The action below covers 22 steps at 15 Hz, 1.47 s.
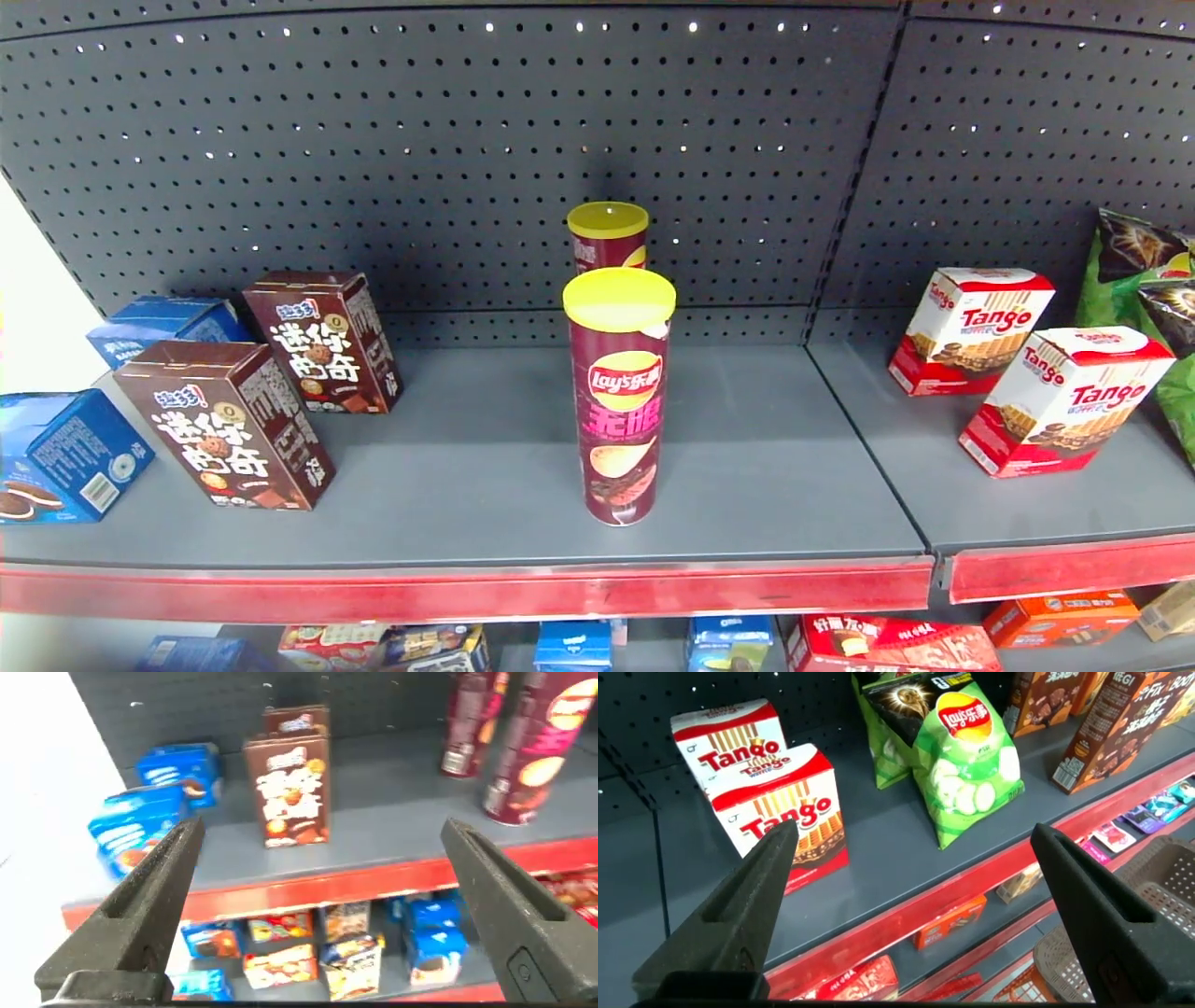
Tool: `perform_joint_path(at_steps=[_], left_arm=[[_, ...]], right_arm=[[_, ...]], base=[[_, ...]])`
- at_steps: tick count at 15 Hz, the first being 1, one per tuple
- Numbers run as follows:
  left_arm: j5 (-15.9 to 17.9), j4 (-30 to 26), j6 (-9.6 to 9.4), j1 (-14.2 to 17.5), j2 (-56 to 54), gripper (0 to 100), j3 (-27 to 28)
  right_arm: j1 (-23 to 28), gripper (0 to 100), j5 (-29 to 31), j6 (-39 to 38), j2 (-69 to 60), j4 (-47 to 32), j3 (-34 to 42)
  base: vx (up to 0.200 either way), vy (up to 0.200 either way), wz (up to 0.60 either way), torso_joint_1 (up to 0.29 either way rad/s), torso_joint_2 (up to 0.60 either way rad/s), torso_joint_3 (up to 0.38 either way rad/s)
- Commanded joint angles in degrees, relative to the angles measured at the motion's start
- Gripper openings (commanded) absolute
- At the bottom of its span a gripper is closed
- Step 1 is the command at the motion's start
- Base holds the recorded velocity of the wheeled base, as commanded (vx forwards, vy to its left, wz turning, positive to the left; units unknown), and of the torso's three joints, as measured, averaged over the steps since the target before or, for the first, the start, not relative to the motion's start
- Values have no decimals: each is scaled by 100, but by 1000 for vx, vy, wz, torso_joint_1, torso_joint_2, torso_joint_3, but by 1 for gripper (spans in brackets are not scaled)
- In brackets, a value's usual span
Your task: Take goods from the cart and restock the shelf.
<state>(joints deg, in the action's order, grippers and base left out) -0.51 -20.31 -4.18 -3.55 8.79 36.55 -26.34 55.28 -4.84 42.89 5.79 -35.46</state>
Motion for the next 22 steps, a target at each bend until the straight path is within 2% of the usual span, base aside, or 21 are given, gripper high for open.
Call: perform_joint_path(at_steps=[1, 2, 3, 5, 7, 9, 12, 14, 16, 17, 19, 21, 22], left_arm=[[-19, 9, 14, 425, -123, 100, 54], [7, 27, 93, 680, 18, 100, 221], [34, 27, 111, 733, 44, 100, 221], [34, -26, 102, 706, -352, 100, -324], [-28, 9, 75, 715, -404, 100, -587], [-10, 53, 58, 715, -404, 100, -1141], [-10, 326, 93, 715, -396, 100, -1686], [25, 950, 5, 715, -404, 100, -2530], [42, 2163, 84, 706, -404, 100, -3567], [148, 2435, 207, 680, -413, 100, -3646], [209, 2312, 365, 627, -422, 100, -3620], [60, 2365, 260, 627, -431, 100, -3637], [-248, 2365, 181, 627, -431, 100, -3637]], right_arm=[[-2, 100, 0, 1, 27, 1, -31], [-2, 100, 0, 1, 44, 1, -48], [-2, 100, 0, 1, 53, 1, -66], [-2, 100, 0, 1, 53, 1, -75], [6, 100, 0, 1, 9, 1, -66], [6, 100, 9, 1, 9, 1, -75], [6, 100, 0, 1, 9, 1, -84], [15, 100, 9, 1, 0, 1, -84], [15, 100, 9, 1, 0, 1, -92], [6, 100, 9, 1, 0, 1, -101], [15, 100, 9, 1, 0, 1, -84], [15, 100, 0, 1, 9, 1, -84], [15, 100, 9, 1, 9, 1, -75]], base=[[0, 0, 0, 0, 0, 0], [0, 0, 0, 0, 0, 0], [0, 0, 0, 0, 0, 0], [0, 0, 0, 0, 0, 0], [0, 0, 0, 0, 0, 0], [0, 0, 0, 0, 0, 0], [0, 0, 0, 0, 0, 0], [0, 0, 0, 0, 0, 0], [0, 0, 0, 0, 0, 0], [0, 0, 0, 0, 0, 0], [0, 0, 0, 0, 0, 0], [0, 0, 0, 0, 0, 0], [0, 0, 0, 0, 0, 0]])
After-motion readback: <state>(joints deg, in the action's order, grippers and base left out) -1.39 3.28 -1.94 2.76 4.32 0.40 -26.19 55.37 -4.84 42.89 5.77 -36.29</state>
